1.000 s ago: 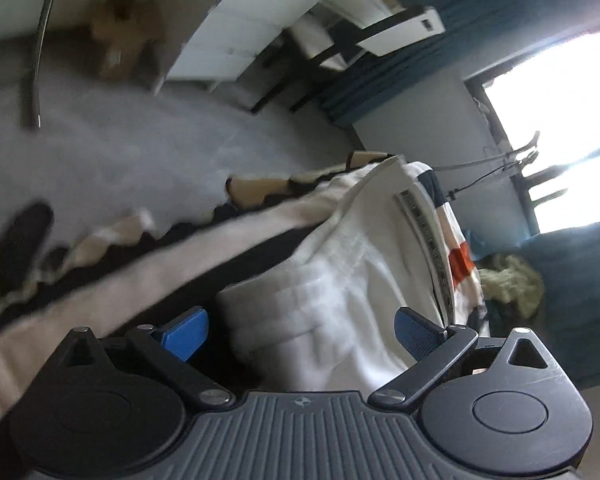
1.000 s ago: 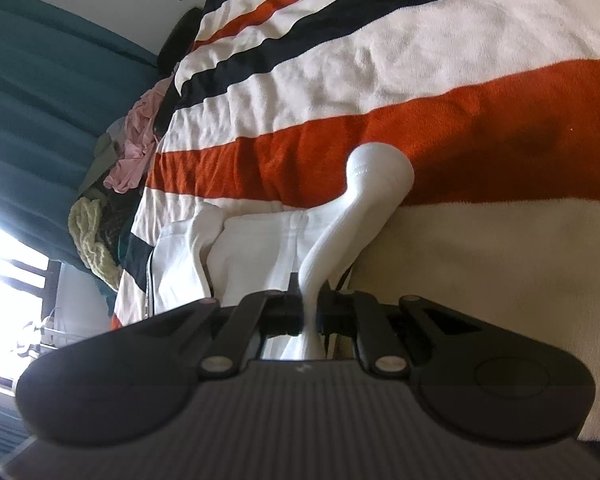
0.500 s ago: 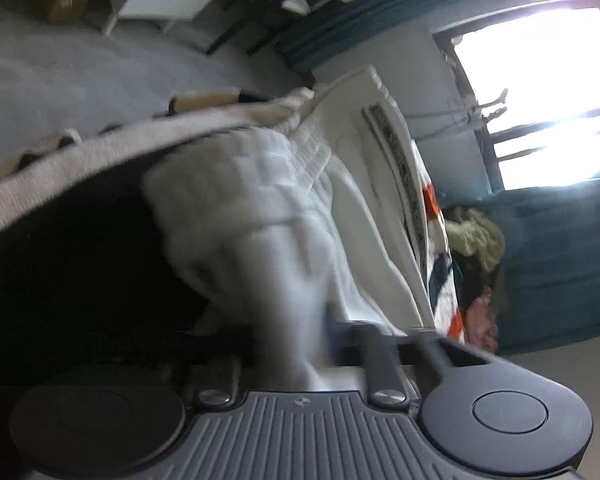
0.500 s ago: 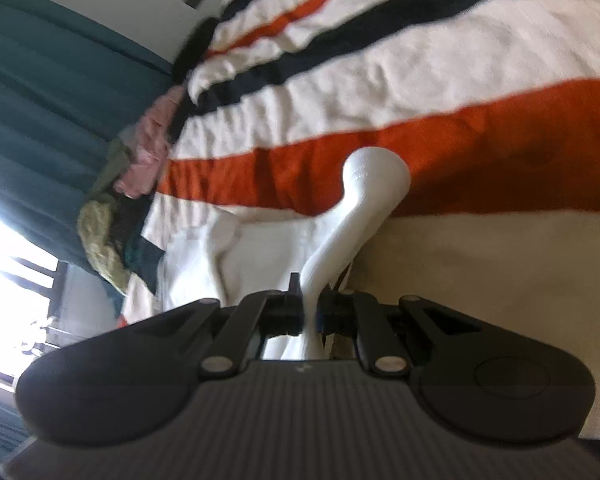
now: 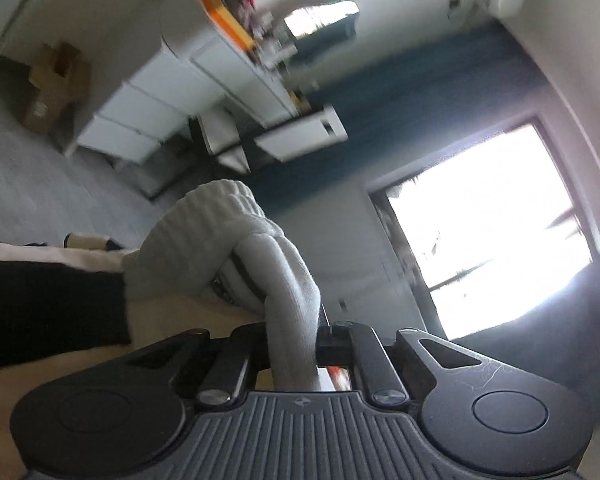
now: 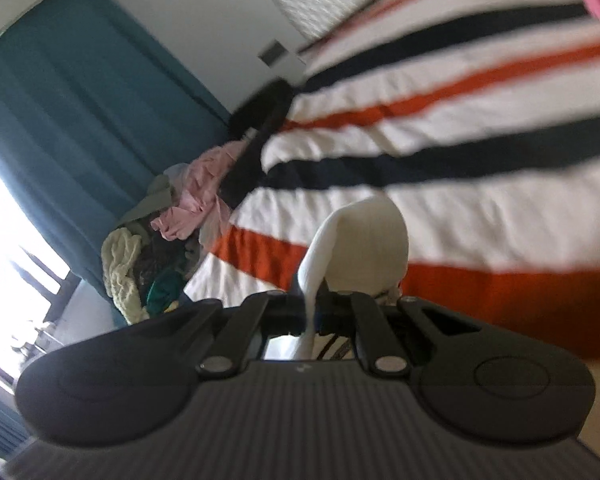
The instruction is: Fold clothes
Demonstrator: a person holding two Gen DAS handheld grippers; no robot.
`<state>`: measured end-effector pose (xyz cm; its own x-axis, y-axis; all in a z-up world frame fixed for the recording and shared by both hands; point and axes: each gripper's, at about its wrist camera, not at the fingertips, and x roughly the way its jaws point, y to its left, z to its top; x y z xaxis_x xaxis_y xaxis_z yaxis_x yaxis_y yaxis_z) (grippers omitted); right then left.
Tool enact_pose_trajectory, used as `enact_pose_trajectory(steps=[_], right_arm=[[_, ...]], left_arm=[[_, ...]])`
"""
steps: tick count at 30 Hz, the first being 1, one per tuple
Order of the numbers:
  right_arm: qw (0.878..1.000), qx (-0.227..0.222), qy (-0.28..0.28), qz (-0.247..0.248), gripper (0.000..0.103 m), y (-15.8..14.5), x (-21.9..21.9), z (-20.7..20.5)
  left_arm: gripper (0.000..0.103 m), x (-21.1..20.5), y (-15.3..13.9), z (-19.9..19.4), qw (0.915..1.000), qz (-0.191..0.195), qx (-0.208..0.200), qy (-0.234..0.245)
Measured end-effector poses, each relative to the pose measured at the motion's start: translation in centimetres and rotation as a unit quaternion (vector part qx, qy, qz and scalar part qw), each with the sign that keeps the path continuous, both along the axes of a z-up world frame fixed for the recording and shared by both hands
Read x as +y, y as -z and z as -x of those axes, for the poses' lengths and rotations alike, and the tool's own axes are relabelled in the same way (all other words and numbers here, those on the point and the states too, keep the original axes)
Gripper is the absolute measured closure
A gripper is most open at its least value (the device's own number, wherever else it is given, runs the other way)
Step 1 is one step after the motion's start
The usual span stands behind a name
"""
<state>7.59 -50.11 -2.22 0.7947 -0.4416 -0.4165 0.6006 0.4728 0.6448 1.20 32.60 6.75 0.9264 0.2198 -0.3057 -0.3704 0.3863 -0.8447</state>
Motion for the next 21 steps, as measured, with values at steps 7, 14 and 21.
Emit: enact_pose_trajectory(steps=[7,14,21], right_arm=[[0.994,0.048,-0.025,0.096,0.096,-2.9,1.1,-13.3],[0.978,0.133,-0.042,0.157,0.096,2.9,2.7,-28.3],[0.967,0.178,-0.059,0.171,0.096,10.2,3.1,-33.8]], left_arm=[[0.094,-2.8,1.8,-10.8,0.9963,-0.011,0.012,-0.084],[0.094,-4.1,6.2,-22.4,0.9884,-0.122,0.063,-0.063],[0.093,-7.0,11.0,-29.9,0.9634,-0.205,0.168,-0.04]])
